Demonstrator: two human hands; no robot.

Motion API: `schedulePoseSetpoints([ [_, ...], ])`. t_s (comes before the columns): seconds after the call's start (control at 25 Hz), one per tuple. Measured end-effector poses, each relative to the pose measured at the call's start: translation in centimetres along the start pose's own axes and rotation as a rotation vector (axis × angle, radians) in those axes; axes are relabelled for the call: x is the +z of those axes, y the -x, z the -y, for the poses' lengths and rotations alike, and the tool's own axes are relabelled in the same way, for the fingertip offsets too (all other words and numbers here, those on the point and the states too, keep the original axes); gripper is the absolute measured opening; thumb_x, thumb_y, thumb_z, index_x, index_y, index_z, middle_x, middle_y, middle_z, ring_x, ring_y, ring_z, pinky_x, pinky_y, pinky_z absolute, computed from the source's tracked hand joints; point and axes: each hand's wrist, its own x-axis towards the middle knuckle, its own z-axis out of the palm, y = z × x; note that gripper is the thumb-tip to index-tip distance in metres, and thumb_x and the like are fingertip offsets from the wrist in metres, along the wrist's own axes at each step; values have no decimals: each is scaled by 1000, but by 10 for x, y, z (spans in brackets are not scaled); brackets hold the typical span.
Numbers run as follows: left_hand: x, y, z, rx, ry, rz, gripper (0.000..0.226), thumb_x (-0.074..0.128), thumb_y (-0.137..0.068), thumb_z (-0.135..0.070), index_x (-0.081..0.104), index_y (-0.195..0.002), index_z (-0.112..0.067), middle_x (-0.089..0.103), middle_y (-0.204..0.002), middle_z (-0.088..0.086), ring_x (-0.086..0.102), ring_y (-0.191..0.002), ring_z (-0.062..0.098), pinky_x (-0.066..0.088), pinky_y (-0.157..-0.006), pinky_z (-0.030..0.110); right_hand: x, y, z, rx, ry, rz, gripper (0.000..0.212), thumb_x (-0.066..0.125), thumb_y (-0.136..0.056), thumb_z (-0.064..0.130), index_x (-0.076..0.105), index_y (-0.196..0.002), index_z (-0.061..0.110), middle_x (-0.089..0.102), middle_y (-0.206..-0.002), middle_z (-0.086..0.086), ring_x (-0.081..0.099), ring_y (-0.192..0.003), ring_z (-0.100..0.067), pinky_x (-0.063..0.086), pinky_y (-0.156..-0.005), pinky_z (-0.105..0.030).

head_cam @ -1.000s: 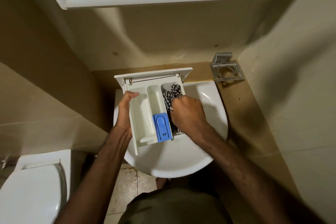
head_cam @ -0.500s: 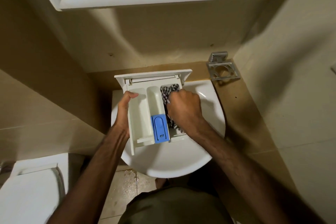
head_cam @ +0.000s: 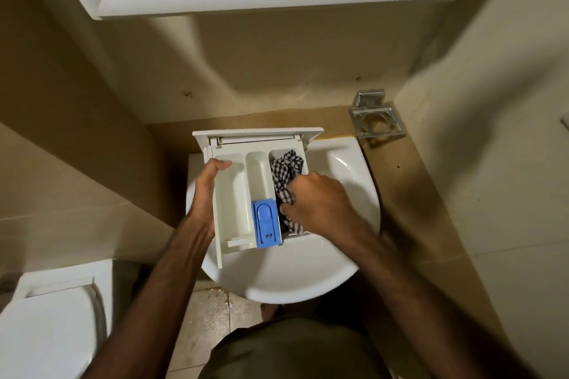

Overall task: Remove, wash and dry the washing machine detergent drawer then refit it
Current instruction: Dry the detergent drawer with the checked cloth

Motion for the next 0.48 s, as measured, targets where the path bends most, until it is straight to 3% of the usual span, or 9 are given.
schedulePoseSetpoints([
  [0.04,-2,0,3,0,0,-5,27,61,-85,-44,82,-90,-26,76,-84,3,73,-69,19,59,-59,30,-7,2,-9,-20,-65,27,17,71,-90,37,69,-87,20,70,-86,3,69,-90,-25,39,-69,-30],
  [0.12,-3,0,7,3,34,-17,27,59,-87,-42,82,-90,-28,77,-84,2,74,-69,18,60,-59,30,-18,8,-19,-76,-101,-96,31,77,-86,43,75,-113,29,76,-108,7,69,-102,-19,46,-77,-29],
  [0.24,2,1,7,-12,58,2,28,59,-87,-42,82,-90,-27,77,-83,2,74,-68,17,60,-58,29,-12,8,-14,-237,95,-259,57,82,-82,39,65,-134,25,55,-148,5,67,-114,-20,54,-92,-39],
  [0.36,0,-1,8,-23,50,20,28,62,-84,-43,82,-94,-25,76,-86,3,74,-69,19,60,-60,30,-10,-6,-19,-273,183,-222,76,87,-77,34,52,-144,22,49,-148,4,70,-104,-21,58,-86,-40],
  [0.48,-1,-3,10,-39,70,33,37,66,-79,-45,77,-104,-20,74,-92,6,71,-76,23,59,-67,33,-5,-11,-20,-258,302,-234,70,88,-76,38,57,-136,19,54,-134,1,71,-87,-19,58,-74,-36],
])
